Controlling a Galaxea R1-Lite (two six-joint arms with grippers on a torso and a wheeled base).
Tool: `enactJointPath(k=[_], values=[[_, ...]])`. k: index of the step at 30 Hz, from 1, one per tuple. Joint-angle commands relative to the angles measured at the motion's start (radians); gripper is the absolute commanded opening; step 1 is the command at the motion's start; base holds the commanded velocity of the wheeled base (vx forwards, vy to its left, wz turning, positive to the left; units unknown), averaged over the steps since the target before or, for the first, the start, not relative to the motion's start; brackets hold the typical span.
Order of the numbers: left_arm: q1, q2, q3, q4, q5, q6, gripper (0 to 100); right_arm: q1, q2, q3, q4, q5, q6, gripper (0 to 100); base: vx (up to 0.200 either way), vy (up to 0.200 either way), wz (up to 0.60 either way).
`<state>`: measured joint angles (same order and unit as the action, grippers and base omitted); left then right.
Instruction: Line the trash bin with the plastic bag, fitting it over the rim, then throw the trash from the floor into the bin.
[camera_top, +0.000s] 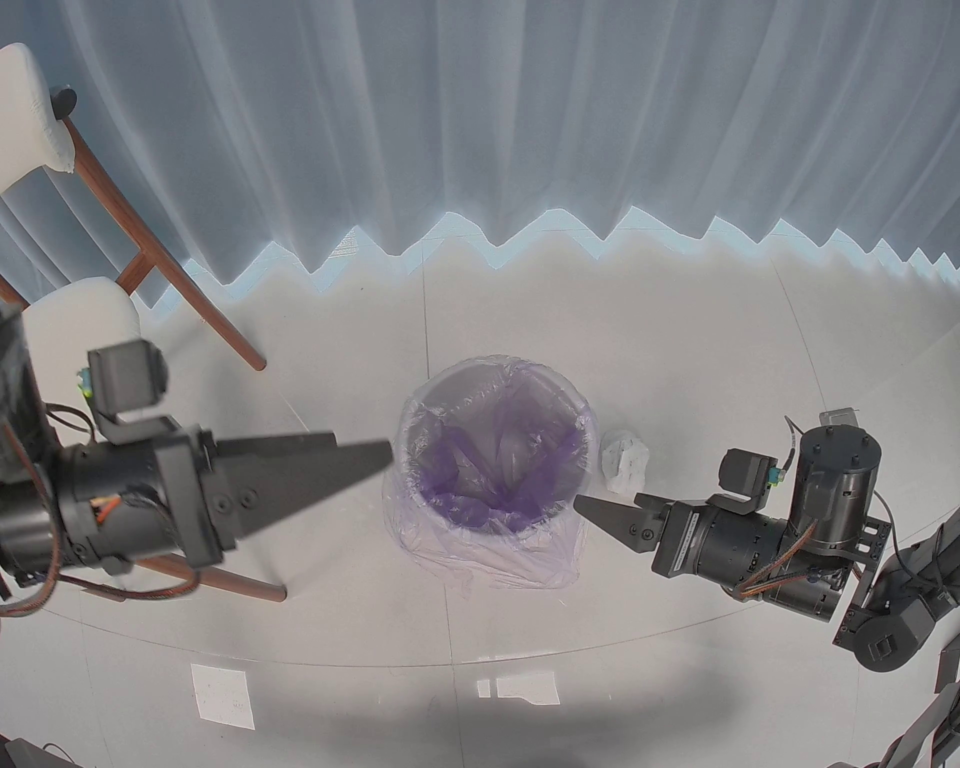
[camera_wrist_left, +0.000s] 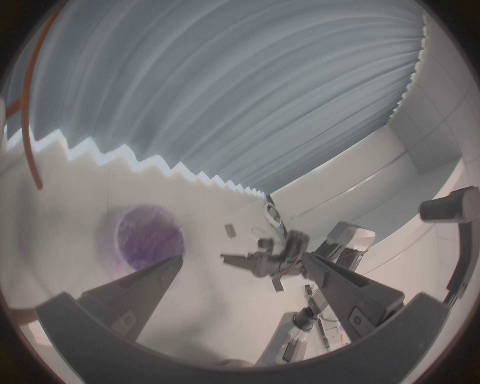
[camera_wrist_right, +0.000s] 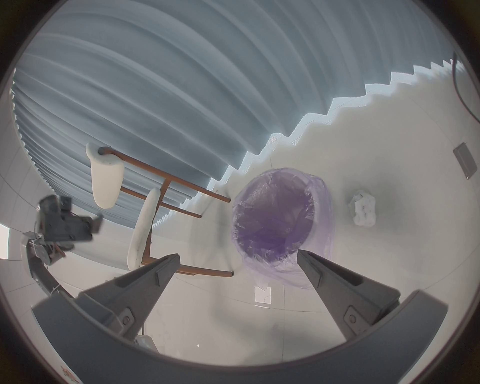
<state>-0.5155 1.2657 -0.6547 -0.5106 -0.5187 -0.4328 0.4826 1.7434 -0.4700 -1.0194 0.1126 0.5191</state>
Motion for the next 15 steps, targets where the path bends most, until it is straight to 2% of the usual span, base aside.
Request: enactJointPath(k=[1,9,13,15], values=[[-0.008,0.167,0.084,0.007,-0.004,0.003,100,-0.004,-0.068,0.001,-0.007,-0.005,0.010,100,0.000,0.000,0.00],[-0.054,0.411,0.136,0.004,-0.003,0.016,100,-0.025,-0.096,-0.007,-0.010,-0.005,0.010,100,0.000,0.000,0.00],[-0.069,0.546,0.164,-0.035,-0.001,0.081,100,-0.025,-0.094,-0.007,-0.011,-0.005,0.010,100,0.000,0.000,0.00],[-0.067,0.655,0.184,-0.124,0.008,0.132,100,-0.025,-0.094,-0.007,-0.011,-0.005,0.010,100,0.000,0.000,0.00]])
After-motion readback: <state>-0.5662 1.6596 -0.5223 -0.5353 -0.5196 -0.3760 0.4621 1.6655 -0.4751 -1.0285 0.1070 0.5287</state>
